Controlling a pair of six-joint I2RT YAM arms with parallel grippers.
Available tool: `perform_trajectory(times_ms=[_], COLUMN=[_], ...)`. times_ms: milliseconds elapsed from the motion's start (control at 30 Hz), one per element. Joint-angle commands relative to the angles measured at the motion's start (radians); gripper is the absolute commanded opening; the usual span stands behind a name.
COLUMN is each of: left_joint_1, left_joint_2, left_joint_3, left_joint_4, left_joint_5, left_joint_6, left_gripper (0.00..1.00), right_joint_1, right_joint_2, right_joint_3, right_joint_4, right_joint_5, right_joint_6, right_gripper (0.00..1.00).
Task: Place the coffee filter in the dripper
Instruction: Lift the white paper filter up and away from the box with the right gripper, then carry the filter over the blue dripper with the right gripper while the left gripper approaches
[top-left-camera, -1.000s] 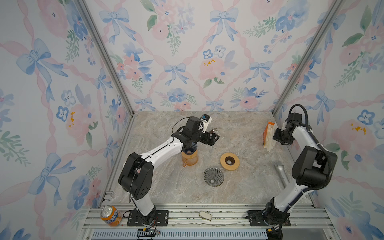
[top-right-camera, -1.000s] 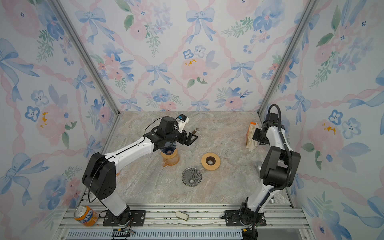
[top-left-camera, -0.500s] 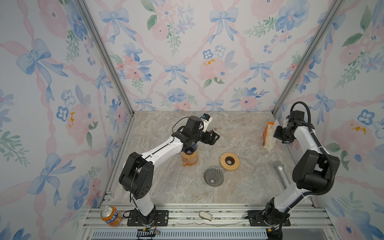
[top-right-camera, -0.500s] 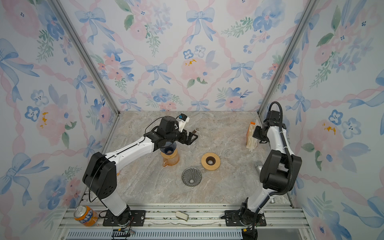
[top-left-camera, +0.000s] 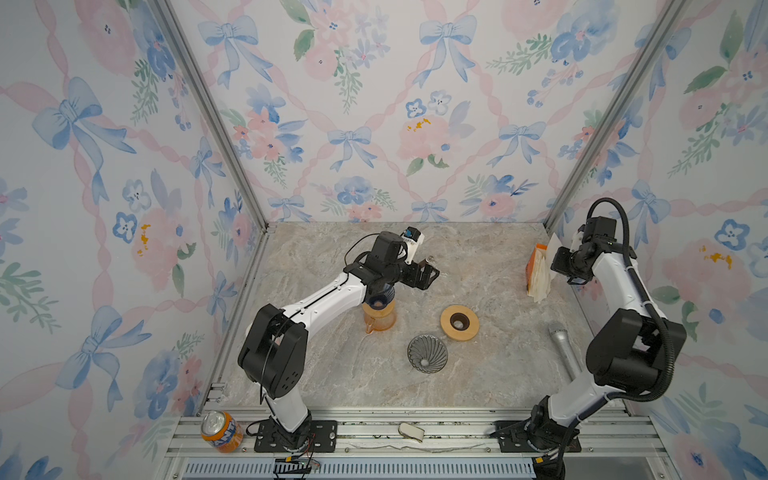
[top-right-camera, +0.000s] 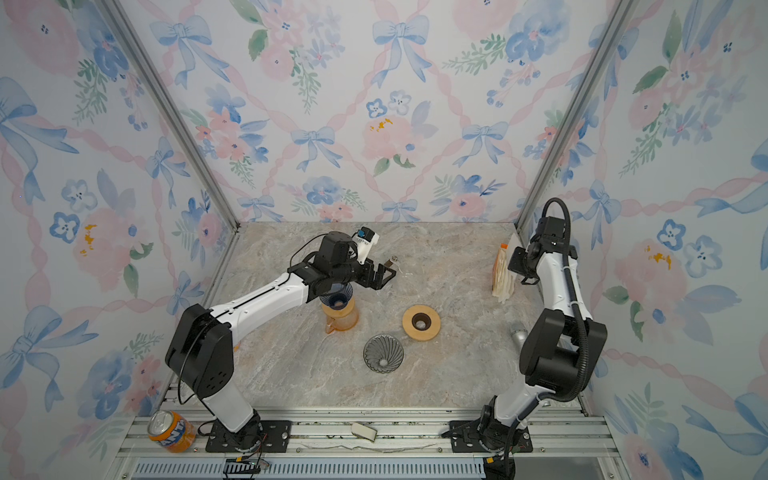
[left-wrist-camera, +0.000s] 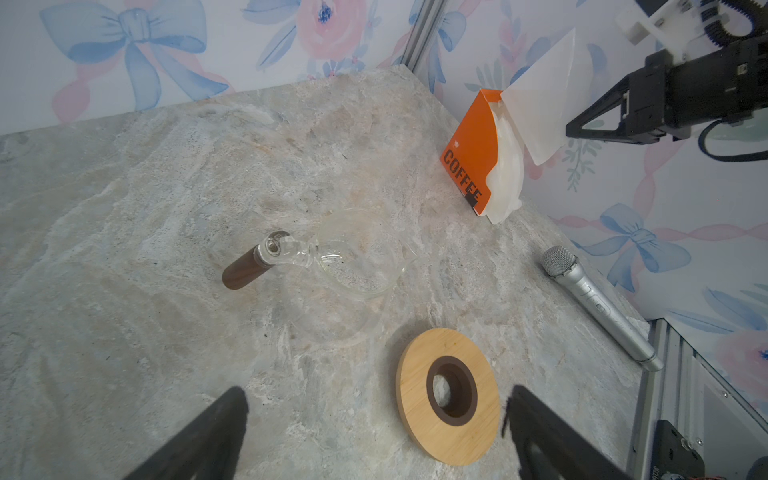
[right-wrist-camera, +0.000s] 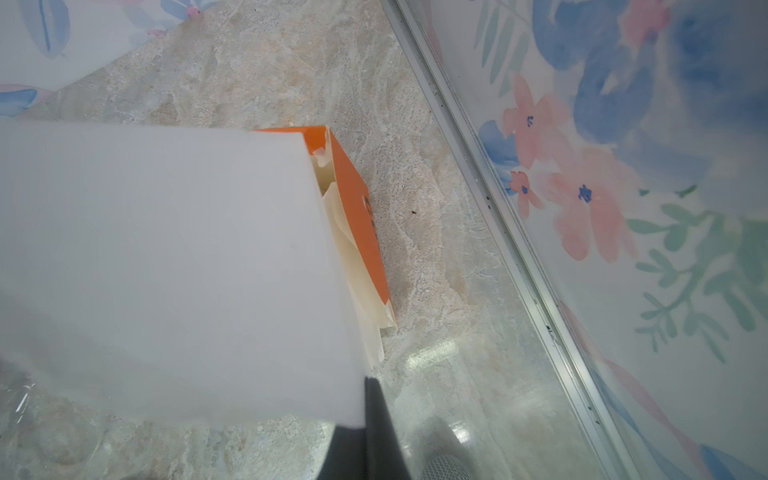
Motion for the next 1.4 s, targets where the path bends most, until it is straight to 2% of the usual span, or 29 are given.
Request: perform_trajectory(times_ms=[0, 233, 467, 567, 900, 1367], left_joint_1=[-0.007, -0.007, -0.007, -0.006, 0.028, 0.132], left_joint_2=[0.017, 0.015, -0.003, -0.016, -0.123, -0.416], left_joint_3=[0.031, 0.039, 0.05, 0.053, 0.034, -0.12], left_joint_4=[-0.021, -0.022, -0.022, -0.031, -0.075, -0.136], left_joint_5=[0.009, 0.012, 0.014, 0.011, -0.011, -0.07], left_joint_6=[0.013, 0.011, 0.004, -0.003, -0.006, -0.015], left_gripper=[0.98, 0.98, 0.98, 0.98, 0.98, 0.98], right_joint_1=[0.018, 0.043, 0.098, 0.132, 0.351, 0.584], right_joint_2=[-0.057, -0.094, -0.135, -0.127, -0.064, -0.038], right_joint_3=[0.041, 0.068, 0.103, 0.168, 0.371, 0.432], right_joint_4=[-0.037, -0.074, -0.098, -0.159, -0.306, -0.225], right_joint_5=[0.011, -0.001, -0.097, -0.154, -0.202, -0.463], right_joint_6=[0.003, -0.005, -0.023, -0.033, -0.135, -0.105], right_gripper=[0.0, 0.0, 0.0, 0.0, 0.0, 0.0])
